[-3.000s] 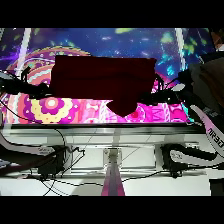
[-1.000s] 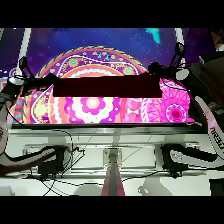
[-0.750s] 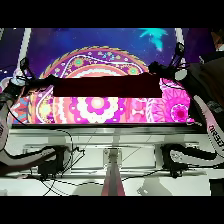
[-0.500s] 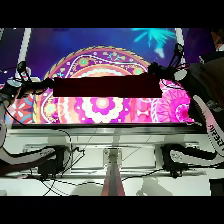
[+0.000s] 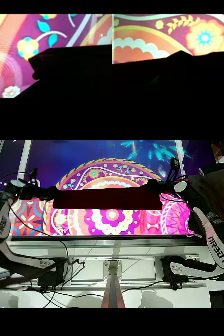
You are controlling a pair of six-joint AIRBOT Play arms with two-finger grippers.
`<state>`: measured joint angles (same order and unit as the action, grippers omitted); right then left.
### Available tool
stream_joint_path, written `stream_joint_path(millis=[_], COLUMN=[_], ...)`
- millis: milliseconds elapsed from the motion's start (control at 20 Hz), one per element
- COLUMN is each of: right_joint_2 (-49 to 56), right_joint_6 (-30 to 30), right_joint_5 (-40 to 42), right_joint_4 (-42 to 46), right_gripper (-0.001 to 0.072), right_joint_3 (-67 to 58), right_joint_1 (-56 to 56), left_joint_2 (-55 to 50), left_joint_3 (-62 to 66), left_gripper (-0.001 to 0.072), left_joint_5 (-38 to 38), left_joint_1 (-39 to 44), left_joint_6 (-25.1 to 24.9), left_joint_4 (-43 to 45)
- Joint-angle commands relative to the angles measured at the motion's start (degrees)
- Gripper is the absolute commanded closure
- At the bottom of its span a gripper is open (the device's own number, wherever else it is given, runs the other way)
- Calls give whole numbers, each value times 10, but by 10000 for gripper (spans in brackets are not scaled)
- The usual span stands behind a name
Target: Fold the clothes and pants, and hang the long-sleeved shirts on hangers.
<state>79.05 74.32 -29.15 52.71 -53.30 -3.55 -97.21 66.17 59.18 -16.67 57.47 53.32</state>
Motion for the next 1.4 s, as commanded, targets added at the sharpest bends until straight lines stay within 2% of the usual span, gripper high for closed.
stream_joint_path(millis=[0,50,100,250,350,550,700,850,1050,1200,1350], right_joint_2=[0,0,0,1,14,87,155,229,276,275,261], right_joint_6=[-24,-24,-24,-25,-19,20,31,53,51,52,63], right_joint_5=[-36,-45,-55,-60,-66,-89,-95,-139,-133,-151,-215], right_joint_4=[0,1,0,2,24,23,13,-13,-72,-41,10], right_gripper=[590,600,693,696,697,697,697,697,697,696,697], right_joint_3=[-25,-38,-52,-83,-102,-160,-228,-305,-368,-374,-374], right_joint_1=[-1,-2,-7,-47,-83,-148,-210,-272,-345,-340,-275], left_joint_2=[-26,-26,-26,-18,12,111,167,193,189,186,180], left_joint_3=[55,68,85,141,167,181,181,181,180,180,180], left_gripper=[540,645,691,692,692,691,691,691,691,691,691], left_joint_5=[90,111,136,214,233,229,229,214,179,177,156], left_joint_1=[29,37,45,70,89,132,149,151,155,160,184], left_joint_6=[-81,-89,-91,-88,-75,-38,-33,-33,-33,-33,-33], left_joint_4=[3,3,2,2,2,-3,-51,-111,-144,-166,-215])
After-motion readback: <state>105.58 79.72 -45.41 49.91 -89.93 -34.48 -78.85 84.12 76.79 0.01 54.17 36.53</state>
